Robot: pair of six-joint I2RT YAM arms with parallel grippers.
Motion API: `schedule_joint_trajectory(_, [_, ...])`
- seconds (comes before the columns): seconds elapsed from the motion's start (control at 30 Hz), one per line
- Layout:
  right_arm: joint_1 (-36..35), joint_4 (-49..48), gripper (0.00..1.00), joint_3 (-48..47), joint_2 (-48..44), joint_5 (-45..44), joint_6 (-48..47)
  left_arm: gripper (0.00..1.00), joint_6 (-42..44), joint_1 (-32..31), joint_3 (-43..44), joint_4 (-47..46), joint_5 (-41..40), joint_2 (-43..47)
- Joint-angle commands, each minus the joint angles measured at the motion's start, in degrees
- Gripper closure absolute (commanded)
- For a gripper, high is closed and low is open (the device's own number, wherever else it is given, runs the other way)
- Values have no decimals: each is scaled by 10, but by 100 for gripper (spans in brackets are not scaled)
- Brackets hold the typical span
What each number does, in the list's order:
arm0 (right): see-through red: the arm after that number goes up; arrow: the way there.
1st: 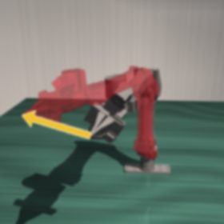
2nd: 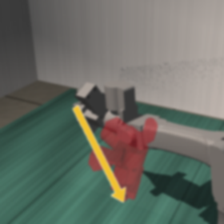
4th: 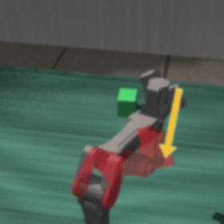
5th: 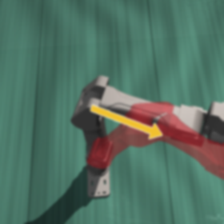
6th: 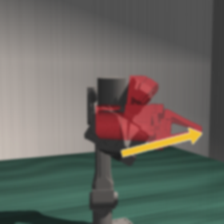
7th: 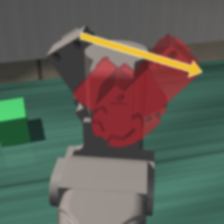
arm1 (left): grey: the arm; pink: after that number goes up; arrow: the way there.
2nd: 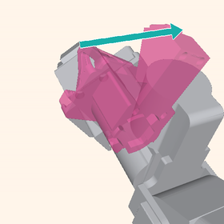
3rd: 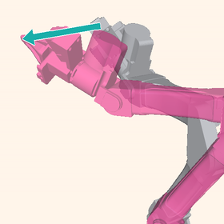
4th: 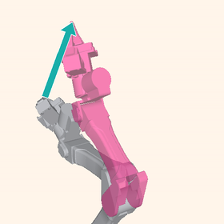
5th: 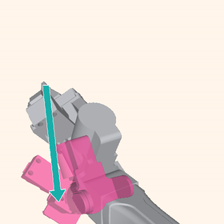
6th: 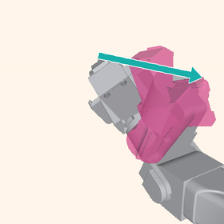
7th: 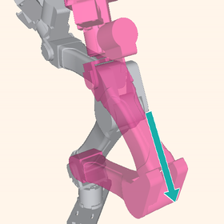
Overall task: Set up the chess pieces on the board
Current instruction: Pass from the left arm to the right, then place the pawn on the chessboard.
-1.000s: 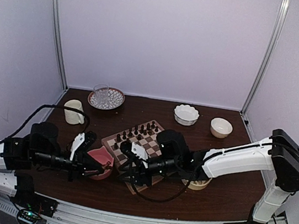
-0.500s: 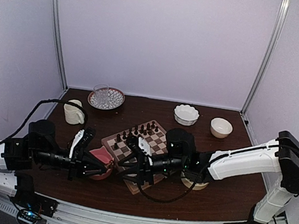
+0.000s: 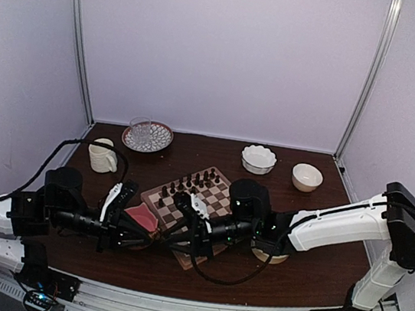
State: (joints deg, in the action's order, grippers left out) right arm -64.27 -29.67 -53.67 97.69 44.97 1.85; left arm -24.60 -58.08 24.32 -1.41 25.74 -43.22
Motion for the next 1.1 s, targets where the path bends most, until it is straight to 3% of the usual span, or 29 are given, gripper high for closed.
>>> schedule_joint_trajectory(0.0, [-3, -2, 84, -9, -16, 14, 1, 100, -1, 0, 10, -28, 4, 4])
schedule_joint_trajectory(0.2, [-3, 8, 100, -11, -17, 7, -3, 100, 3, 0, 10, -17, -7, 11])
schedule_joint_trajectory(0.43, [8, 77, 100, -29, -17, -37, -29, 100, 17, 0, 13, 46, -80, 65])
schedule_joint_trajectory(0.6, [30, 293, 100, -111, -24, -153, -66, 100, 38, 0, 26, 129, -144, 97])
schedule_joint_trajectory(0.87, [34, 645, 100, -272, 18, -415, -129, 100, 49, 0, 29, 154, -177, 97])
schedule_joint_trajectory(1.07, [28, 742, 95, -327, 49, -538, -155, 100, 54, 0, 36, 167, -187, 88])
